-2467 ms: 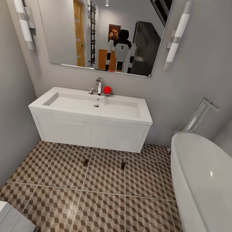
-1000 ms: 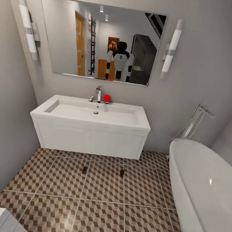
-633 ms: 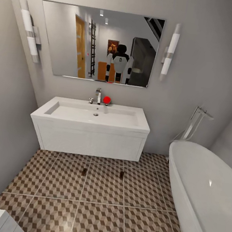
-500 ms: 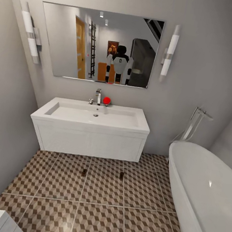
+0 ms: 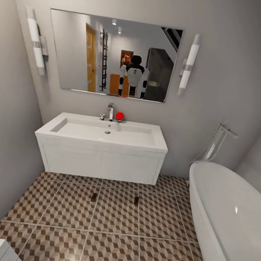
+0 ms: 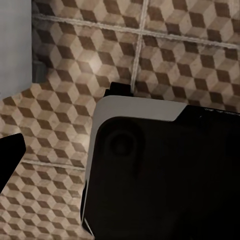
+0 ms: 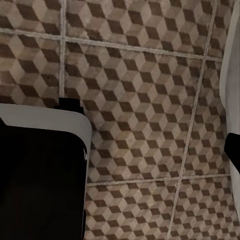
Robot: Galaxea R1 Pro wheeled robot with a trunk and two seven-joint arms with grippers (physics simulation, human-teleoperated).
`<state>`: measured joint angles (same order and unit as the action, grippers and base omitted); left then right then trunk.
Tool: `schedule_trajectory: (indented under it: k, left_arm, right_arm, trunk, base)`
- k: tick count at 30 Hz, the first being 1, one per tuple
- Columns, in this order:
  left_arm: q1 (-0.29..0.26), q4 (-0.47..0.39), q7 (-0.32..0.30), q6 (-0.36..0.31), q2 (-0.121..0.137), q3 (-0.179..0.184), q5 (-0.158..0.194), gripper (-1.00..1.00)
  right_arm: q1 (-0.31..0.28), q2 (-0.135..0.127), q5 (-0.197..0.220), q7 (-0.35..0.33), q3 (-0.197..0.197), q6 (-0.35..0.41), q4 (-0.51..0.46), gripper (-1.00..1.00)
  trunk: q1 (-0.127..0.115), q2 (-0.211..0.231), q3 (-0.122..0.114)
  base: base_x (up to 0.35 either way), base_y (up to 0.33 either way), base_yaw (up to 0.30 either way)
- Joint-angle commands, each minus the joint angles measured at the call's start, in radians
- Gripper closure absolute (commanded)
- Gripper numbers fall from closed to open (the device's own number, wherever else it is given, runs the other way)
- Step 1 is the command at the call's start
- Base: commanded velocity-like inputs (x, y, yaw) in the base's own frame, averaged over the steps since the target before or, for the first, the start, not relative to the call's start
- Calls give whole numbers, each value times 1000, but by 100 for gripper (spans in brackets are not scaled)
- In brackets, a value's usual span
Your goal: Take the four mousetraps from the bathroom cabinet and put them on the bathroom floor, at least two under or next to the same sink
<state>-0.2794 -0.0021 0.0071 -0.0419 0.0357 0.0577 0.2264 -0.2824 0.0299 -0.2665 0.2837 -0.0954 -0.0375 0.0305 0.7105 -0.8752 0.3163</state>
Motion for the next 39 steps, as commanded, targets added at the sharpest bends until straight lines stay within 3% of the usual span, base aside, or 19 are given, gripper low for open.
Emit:
schedule_trajectory:
  k: [1, 39]
  left_arm:
    - [3, 0, 1, -3, 0, 6, 8, -100]
    - [50, 0, 1, 52, 5, 7, 10, -100]
  right_arm:
    - [-1, 0, -10, 5, -9, -4, 3, -100]
    - [11, 2, -10, 3, -8, -3, 3, -100]
  trunk:
    - [0, -1, -1]
    - [0, -1, -60]
  base:
    - [0, 0, 0]
    - [0, 0, 0]
